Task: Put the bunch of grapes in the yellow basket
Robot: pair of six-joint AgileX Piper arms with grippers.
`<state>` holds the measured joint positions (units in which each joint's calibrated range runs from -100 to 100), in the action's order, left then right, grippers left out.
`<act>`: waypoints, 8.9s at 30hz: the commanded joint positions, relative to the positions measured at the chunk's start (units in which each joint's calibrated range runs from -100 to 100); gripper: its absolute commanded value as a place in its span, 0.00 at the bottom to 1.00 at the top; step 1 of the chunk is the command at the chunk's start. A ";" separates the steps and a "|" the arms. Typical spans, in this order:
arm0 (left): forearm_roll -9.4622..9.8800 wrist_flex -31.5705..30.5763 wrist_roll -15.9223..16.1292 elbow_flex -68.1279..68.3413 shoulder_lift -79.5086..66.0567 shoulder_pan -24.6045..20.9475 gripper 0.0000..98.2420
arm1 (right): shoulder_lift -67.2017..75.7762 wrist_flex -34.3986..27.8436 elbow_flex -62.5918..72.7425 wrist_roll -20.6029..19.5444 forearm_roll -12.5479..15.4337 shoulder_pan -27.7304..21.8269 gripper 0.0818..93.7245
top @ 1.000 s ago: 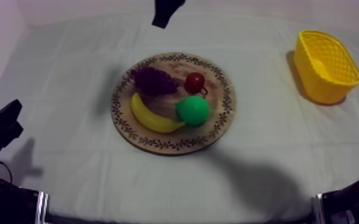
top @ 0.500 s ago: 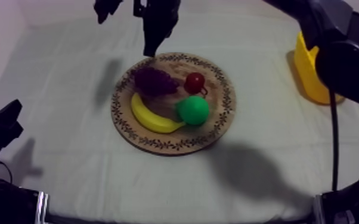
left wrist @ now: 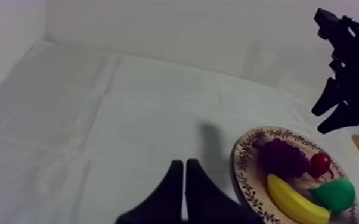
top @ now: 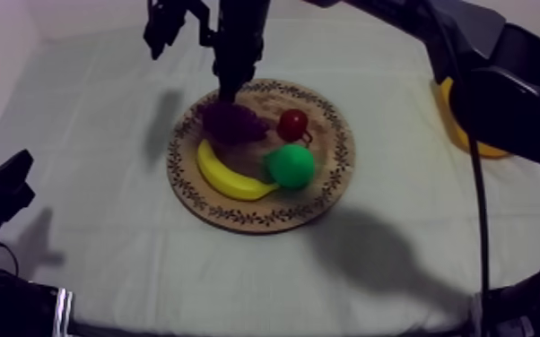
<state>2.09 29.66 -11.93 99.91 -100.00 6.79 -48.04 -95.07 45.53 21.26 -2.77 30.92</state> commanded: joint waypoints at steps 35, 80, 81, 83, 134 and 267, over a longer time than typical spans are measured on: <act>-0.01 0.01 -0.01 -0.02 0.00 -0.02 0.00 | -7.74 5.28 -0.13 2.89 2.59 -0.29 0.68; -0.01 0.01 -0.01 -0.02 0.00 -0.02 0.00 | 15.13 18.36 -17.39 0.32 -1.19 -6.47 0.27; -0.01 0.01 -0.01 -0.02 0.00 -0.02 0.00 | 16.65 19.68 -18.91 -0.32 -1.57 -7.03 0.27; -0.01 0.01 -0.01 -0.02 0.00 -0.02 0.00 | 19.63 21.91 -22.04 -1.22 -2.11 -8.19 0.27; -0.01 0.01 0.02 -0.02 0.00 -0.02 0.00 | 46.52 57.08 -82.38 -28.01 -20.64 -36.80 0.27; -0.01 0.01 0.02 -0.02 0.00 -0.02 0.00 | 143.79 59.83 -145.53 -9.09 3.97 -33.75 0.01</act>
<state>2.09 29.66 -11.91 99.91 -100.00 6.79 95.75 -35.32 -100.00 12.18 1.24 -2.86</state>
